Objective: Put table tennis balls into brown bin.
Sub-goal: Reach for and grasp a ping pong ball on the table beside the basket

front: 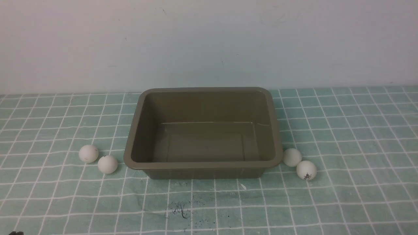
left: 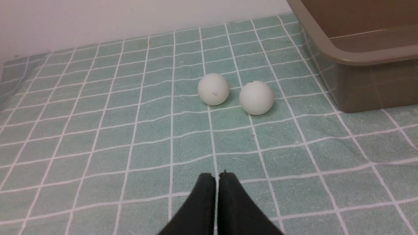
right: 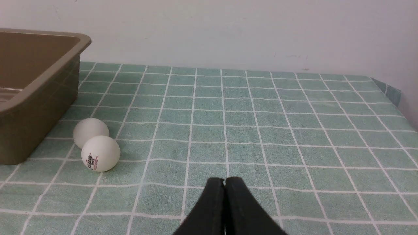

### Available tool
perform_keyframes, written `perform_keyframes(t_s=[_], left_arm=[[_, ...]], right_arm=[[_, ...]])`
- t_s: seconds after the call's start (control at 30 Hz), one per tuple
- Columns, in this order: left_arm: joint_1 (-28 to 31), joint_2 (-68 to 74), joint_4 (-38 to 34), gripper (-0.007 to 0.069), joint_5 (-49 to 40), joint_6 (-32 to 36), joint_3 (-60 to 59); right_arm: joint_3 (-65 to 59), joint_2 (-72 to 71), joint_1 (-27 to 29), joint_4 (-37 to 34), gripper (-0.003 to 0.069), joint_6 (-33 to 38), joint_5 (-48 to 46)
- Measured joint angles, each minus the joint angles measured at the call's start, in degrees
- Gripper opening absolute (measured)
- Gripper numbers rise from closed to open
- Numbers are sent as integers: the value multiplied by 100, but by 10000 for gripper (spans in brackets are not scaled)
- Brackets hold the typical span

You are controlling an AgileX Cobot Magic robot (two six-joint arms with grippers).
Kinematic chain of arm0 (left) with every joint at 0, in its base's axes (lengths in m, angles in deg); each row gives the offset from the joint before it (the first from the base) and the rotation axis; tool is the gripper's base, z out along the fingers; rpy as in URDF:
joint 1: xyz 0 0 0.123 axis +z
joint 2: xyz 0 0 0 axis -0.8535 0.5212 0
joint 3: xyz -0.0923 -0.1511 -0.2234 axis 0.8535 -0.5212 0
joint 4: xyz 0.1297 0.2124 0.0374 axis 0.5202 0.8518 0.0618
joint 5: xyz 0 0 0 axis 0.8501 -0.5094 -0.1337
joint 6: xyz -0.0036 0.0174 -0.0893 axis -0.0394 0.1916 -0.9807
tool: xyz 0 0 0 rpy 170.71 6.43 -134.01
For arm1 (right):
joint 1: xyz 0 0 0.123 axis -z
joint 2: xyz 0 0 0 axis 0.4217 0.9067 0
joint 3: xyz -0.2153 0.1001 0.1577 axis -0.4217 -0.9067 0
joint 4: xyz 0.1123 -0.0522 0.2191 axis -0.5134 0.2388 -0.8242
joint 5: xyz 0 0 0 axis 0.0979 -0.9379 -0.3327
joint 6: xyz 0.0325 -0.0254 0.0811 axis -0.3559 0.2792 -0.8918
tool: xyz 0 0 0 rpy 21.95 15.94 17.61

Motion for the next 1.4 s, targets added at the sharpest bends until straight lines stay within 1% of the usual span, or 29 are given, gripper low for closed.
perform_keyframes(t_s=[0.87, 0.97, 1.07, 1.1, 1.17, 1.27, 1.33, 1.4], left_arm=[[0, 0, 10, -5, 0, 5, 0], [0, 0, -70, -5, 77, -19, 0], [0, 0, -749, -5, 560, -371, -12], [0, 0, -1170, -5, 827, -590, -12], [0, 0, -1744, -5, 1237, -854, -12], [0, 0, -2222, -5, 1695, -951, -12], [0, 0, -2626, -5, 2299, -978, -12], [0, 0, -2861, -5, 2937, -1046, -12]], right_arm=[[0, 0, 0, 0, -13, 0, 0], [0, 0, 0, 0, -13, 0, 0], [0, 0, 0, 0, -13, 0, 0], [0, 0, 0, 0, -13, 0, 0], [0, 0, 0, 24, -13, 0, 0], [0, 0, 0, 44, -13, 5, 0], [0, 0, 0, 34, -13, -1, 39], [-30, 0, -7, -163, -13, -78, 299]])
